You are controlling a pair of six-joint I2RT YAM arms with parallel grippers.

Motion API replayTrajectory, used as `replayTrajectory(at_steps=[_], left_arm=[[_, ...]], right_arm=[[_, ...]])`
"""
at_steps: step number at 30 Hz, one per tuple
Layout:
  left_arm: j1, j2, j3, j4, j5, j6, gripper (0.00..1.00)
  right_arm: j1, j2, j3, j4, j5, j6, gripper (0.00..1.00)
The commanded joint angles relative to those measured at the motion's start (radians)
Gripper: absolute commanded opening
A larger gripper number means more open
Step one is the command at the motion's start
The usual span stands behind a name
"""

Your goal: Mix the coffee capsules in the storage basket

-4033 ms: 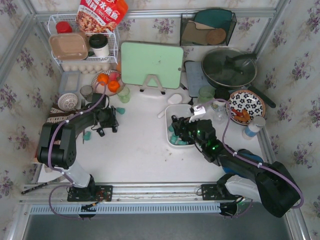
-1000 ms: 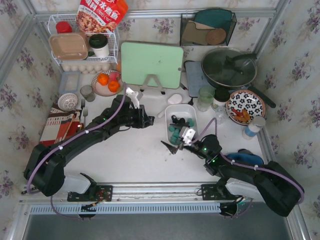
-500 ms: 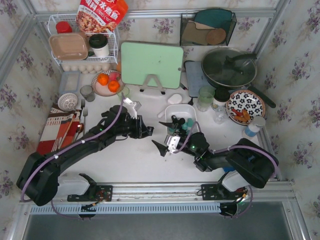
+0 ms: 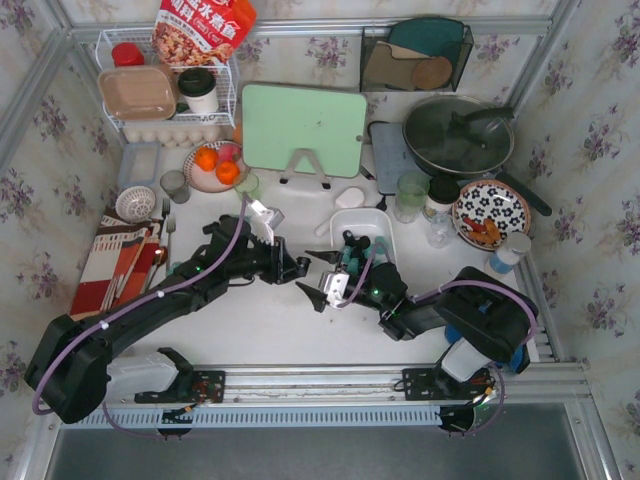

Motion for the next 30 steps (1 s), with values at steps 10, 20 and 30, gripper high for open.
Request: replayTrajectory(at_steps=[10, 20, 30], left_arm=[[-0.01, -0.005, -0.006, 0.067, 0.026, 0.005, 0.17], [-0.013, -0.026, -0.014, 0.08, 0.011, -0.007, 0.62], [-0.004, -0.248, -0.017, -0.379, -0.724, -0.04, 0.74]], right_arm=[[0.01, -0.015, -0.01, 0.028, 0.021, -0.034, 0.5], [0.011, -0.049, -0.029, -0.015, 0.092, -0.057, 0.36], [0.008, -0.201, -0.053, -0.218, 0.476, 0.075, 0.38]])
